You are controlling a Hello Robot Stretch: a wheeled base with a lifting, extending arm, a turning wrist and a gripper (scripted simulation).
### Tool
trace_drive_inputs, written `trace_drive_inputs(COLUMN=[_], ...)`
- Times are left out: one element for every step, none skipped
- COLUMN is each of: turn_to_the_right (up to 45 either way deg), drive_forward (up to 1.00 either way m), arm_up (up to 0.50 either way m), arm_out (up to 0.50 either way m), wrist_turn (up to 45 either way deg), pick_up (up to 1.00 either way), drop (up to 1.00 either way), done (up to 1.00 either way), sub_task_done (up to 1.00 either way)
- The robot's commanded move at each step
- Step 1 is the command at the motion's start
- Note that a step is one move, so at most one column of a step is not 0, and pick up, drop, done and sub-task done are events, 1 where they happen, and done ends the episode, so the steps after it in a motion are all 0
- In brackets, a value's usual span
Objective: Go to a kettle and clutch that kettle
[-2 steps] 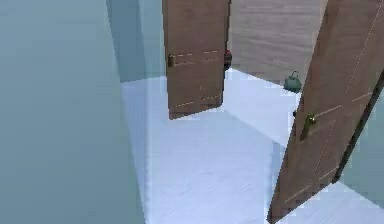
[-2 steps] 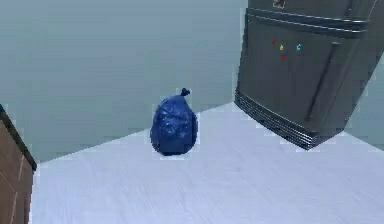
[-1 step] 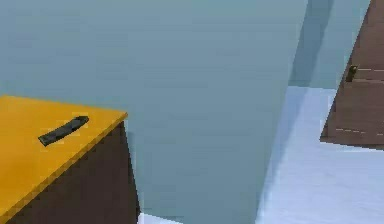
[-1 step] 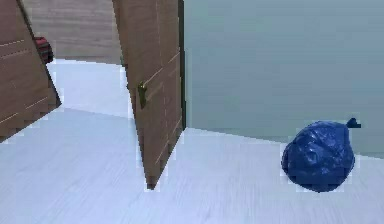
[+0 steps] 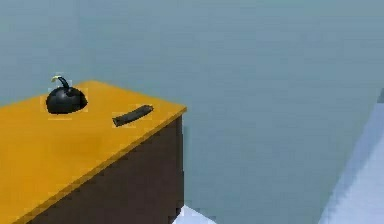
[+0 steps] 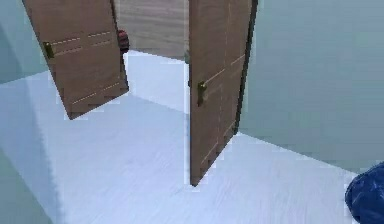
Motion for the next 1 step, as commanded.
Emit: trace_drive_inputs(turn_to_the_right=[-3.0], drive_forward=[0.00], arm_up=[0.00], arm_out=[0.00], wrist_turn=[0.0], pick_up=[0.00], drop=[0.00], done=[0.00], sub_task_done=[0.00])
